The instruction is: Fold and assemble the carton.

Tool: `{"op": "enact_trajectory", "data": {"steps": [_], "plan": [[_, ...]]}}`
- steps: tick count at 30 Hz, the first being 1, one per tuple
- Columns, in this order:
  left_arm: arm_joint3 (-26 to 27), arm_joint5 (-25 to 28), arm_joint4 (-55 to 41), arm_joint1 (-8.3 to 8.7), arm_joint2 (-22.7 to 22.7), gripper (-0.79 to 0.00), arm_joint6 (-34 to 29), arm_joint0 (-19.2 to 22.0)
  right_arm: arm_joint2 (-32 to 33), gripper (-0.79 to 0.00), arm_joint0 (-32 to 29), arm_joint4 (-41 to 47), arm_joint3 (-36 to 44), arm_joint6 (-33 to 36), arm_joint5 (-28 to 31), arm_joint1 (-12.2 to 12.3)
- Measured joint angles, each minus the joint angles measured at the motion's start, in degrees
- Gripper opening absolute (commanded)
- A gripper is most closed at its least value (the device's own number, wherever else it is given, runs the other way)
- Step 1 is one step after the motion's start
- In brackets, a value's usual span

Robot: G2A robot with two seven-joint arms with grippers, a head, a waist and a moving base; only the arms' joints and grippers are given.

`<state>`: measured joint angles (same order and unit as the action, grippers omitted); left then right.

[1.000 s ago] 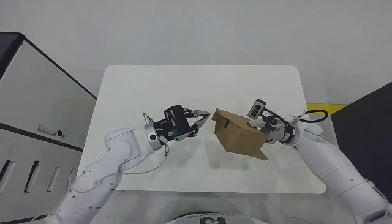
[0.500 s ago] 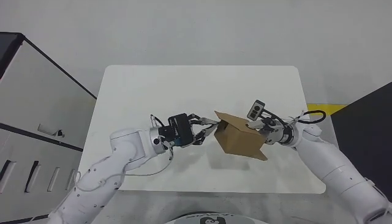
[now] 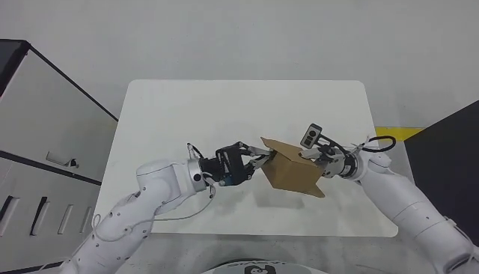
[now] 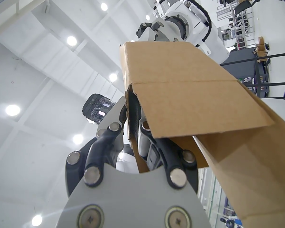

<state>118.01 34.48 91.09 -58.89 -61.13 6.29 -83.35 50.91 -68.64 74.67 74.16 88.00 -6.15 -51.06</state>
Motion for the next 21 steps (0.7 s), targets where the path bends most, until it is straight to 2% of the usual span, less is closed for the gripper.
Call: {"op": "enact_trajectory", "data": {"steps": [21], "plan": [[0.3,0.5,-0.6,0.11,-0.8,-0.785,1.7,-0.8,-0.9,-0.785,0.7,0.5,-1.3,0.0,-0.9,-0.2]]}}
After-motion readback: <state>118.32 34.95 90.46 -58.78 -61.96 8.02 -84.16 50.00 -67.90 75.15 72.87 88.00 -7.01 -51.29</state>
